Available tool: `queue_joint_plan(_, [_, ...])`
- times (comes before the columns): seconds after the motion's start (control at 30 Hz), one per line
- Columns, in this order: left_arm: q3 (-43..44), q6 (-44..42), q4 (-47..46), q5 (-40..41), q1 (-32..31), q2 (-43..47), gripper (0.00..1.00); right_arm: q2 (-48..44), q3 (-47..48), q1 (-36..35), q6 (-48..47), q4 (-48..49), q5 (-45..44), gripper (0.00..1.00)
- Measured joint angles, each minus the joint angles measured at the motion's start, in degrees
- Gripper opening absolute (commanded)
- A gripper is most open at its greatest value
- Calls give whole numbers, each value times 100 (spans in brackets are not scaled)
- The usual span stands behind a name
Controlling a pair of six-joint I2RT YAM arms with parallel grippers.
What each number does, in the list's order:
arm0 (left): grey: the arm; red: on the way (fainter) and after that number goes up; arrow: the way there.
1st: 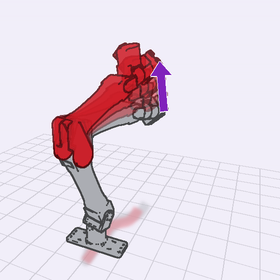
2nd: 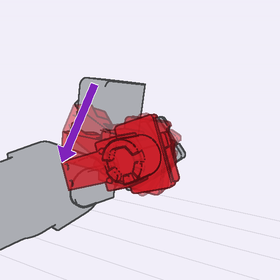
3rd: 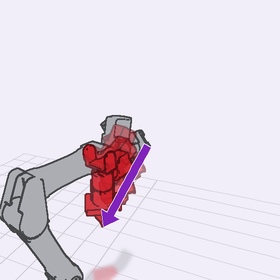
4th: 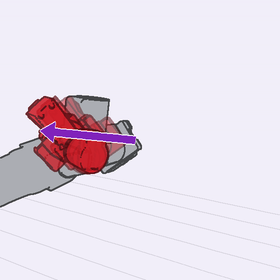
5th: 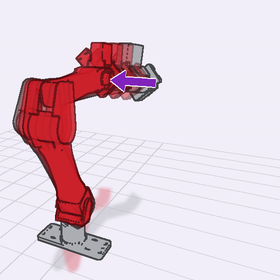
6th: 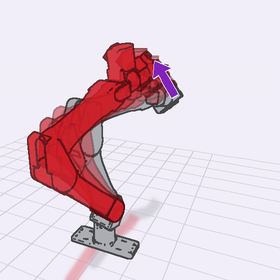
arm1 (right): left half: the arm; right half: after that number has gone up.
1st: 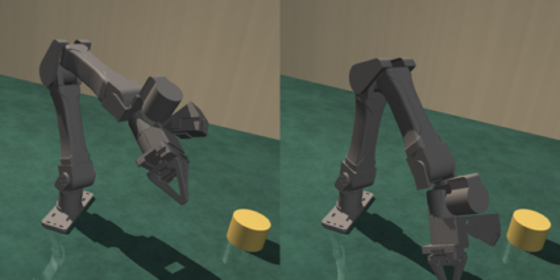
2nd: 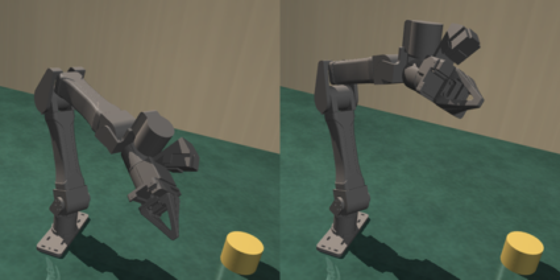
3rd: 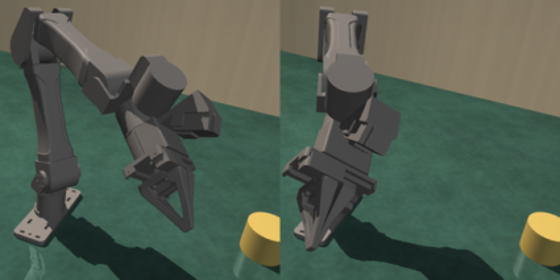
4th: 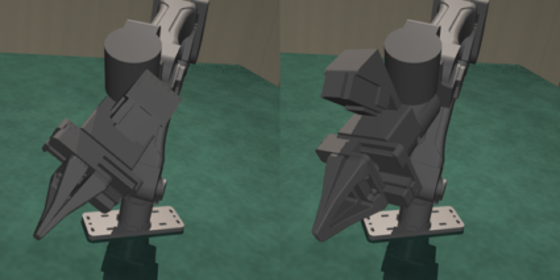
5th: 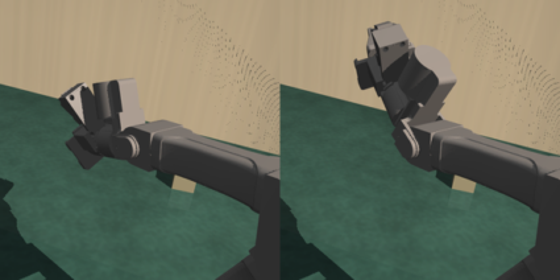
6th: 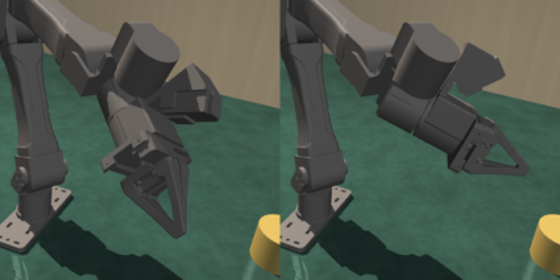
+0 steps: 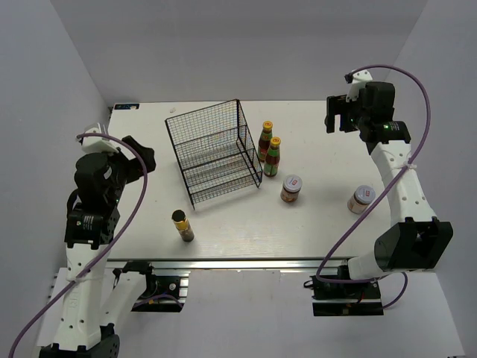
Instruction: Organize the condiment bottles
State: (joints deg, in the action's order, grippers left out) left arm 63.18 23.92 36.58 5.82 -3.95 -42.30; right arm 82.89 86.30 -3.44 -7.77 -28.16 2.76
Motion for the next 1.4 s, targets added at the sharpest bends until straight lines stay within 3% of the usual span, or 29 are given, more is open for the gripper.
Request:
queue_joint_plan(0.13, [-20,17,155,-308,0,7,98,0,0,0,-225,-87,341,89])
queue_joint_plan(0.27, [-114,96,289,-608,0,48,98,-7,-90,-35,-1294,-162,1412,89])
queue_joint_plan(0.47, [-221,205,431,-866,0,55,92,103,-28,-603,-2031,-485,2229,89])
queue_joint_plan(0.57, [-284,245,472,-951,0,107,89,468,415,-772,-1668,-472,2361,67])
queue_joint_plan(0.6, [-297,256,501,-981,0,125,89,621,601,-802,-1488,-433,2332,54])
queue_joint_plan(0.67, [-350,278,507,-1038,0,168,89,852,826,-914,-1189,-297,2159,50])
queue_joint_plan(0.77, [-400,310,557,-1143,0,192,91,1121,1040,-1231,-809,-282,1731,61])
queue_joint_plan(0.97, [-463,363,544,-1290,0,153,92,1543,1182,-1971,-446,-216,1274,69])
queue_joint_plan(1.4, [-774,570,546,-1425,0,323,93,2575,1757,-2162,-264,94,184,71])
